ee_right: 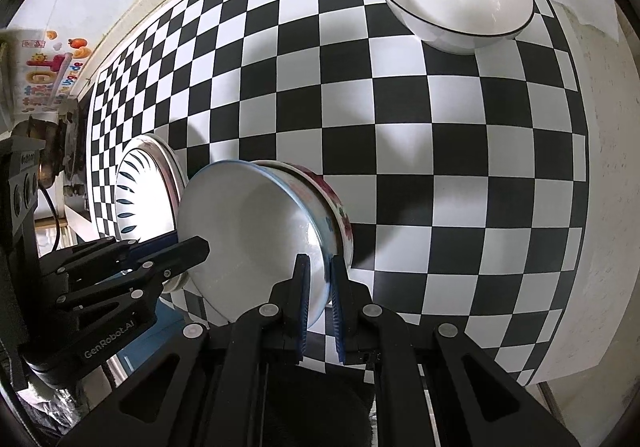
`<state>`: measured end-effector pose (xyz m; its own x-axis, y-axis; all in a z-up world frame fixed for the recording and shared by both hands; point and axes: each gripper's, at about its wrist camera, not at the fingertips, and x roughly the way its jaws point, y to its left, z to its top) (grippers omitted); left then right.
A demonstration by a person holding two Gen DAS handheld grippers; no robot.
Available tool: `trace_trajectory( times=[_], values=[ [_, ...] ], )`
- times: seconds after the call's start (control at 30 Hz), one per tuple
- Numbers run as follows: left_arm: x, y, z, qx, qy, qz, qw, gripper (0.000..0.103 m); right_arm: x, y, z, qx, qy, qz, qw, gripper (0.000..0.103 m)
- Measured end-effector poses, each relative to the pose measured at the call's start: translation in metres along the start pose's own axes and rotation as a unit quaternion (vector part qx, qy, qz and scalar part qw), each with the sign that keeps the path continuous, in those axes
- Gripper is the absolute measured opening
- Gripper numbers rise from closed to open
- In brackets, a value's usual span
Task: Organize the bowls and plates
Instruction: 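Nest the floral bowl into the blue-rimmed bowl and grip both rims, then carry the two nested bowls with both grippers to the black-rimmed bowl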
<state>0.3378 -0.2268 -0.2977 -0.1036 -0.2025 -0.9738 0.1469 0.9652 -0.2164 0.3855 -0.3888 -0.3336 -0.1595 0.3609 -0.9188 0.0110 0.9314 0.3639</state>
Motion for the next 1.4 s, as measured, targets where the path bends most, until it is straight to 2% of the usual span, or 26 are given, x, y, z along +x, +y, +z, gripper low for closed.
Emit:
trace_trajectory(
  times=[0.57,0.73,0.83,0.9,0.97,1.2,1.3,1.4],
  values=[
    [0.000,0.000,-0.001,-0.007,0.002,0.011,0.9999,0.014,0.006,0.000,-0.003,-0.005,0.006,-0.013,1.000,0.013],
    [-0.025,0.004,-0.005,-0.020,-0.007,-0.002,0.9998,0.015,-0.002,-0.004,-0.005,0.001,0.006,0.007,1.000,0.014],
    [-0.051,0.002,0.004,-0.023,-0.041,-0.007,0.9989,0.020,-0.018,-0.010,-0.007,0.009,-0.005,0.021,1.000,0.015],
    [-0.065,-0.006,0.020,-0.017,-0.063,-0.012,0.9978,0.021,-0.034,-0.018,-0.004,0.020,-0.024,0.025,0.999,0.022],
    [-0.068,-0.016,0.043,-0.008,-0.064,-0.019,0.9977,0.021,-0.053,-0.032,0.003,0.038,-0.051,0.027,0.998,0.032],
    [-0.038,-0.059,0.137,0.021,-0.029,-0.041,0.9985,0.021,-0.095,-0.103,0.055,0.125,-0.121,0.029,0.984,0.033],
    [-0.018,-0.078,0.169,0.038,-0.010,-0.037,0.9986,0.021,-0.096,-0.127,0.083,0.149,-0.129,0.031,0.980,0.033],
    [-0.001,-0.088,0.189,0.046,0.007,-0.029,0.9985,0.021,-0.087,-0.141,0.108,0.162,-0.122,0.034,0.979,0.033]
  ],
)
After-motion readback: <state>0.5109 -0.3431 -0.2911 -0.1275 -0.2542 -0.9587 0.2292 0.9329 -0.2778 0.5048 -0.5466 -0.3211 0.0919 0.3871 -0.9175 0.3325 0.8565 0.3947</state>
